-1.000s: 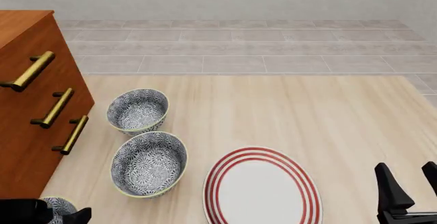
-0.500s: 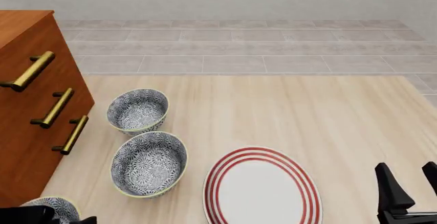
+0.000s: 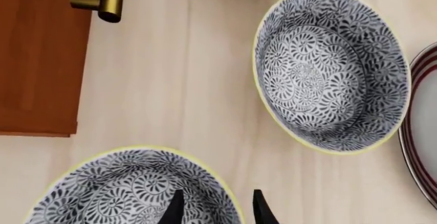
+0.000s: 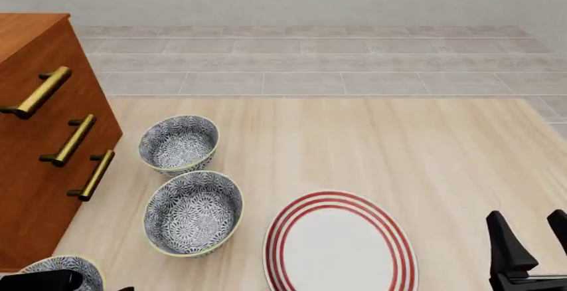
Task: Put the bowl at the front on the plate.
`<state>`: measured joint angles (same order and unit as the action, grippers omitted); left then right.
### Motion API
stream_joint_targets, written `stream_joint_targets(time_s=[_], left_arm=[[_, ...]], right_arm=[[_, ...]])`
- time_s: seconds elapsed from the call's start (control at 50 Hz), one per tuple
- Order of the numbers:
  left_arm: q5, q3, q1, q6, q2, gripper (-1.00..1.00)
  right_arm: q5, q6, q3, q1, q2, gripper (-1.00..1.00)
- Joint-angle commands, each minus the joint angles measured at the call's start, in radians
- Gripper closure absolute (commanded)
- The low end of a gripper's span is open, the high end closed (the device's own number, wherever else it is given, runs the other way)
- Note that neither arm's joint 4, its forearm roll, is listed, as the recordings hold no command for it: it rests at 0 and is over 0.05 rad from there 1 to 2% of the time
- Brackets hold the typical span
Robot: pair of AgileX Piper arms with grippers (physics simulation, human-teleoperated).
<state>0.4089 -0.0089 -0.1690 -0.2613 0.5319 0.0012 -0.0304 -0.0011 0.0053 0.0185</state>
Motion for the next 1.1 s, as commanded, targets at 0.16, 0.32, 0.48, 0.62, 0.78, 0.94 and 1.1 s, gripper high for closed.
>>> stream_joint_targets(time_s=[0.16,0.32,0.48,0.62,0.78,0.94,1.1], left_arm=[[-0.068,0.009,0.040,0.061,0.132,1.00],[-0.060,0.008,0.064,0.082,0.129,1.00],[0.042,-0.052,0.105,0.150,0.000,1.00],[0.160,-0.174,0.137,0.184,-0.084,1.00],[0.226,-0.252,0.153,0.190,-0.120,1.00],[0.262,-0.300,0.147,0.187,-0.140,1.00],[0.306,-0.351,0.122,0.208,-0.184,1.00]], right_arm=[[-0.002,0.002,0.000,-0.001,0.003,-1.00],[-0.007,0.002,0.000,-0.003,0.008,-1.00],[-0.002,0.003,0.000,-0.002,0.003,-1.00],[-0.006,0.006,0.000,-0.001,0.008,-1.00],[-0.004,0.004,0.000,0.002,0.006,-1.00],[-0.005,0.005,0.000,0.003,0.008,-1.00],[-0.006,0.004,0.000,0.005,0.010,-1.00]])
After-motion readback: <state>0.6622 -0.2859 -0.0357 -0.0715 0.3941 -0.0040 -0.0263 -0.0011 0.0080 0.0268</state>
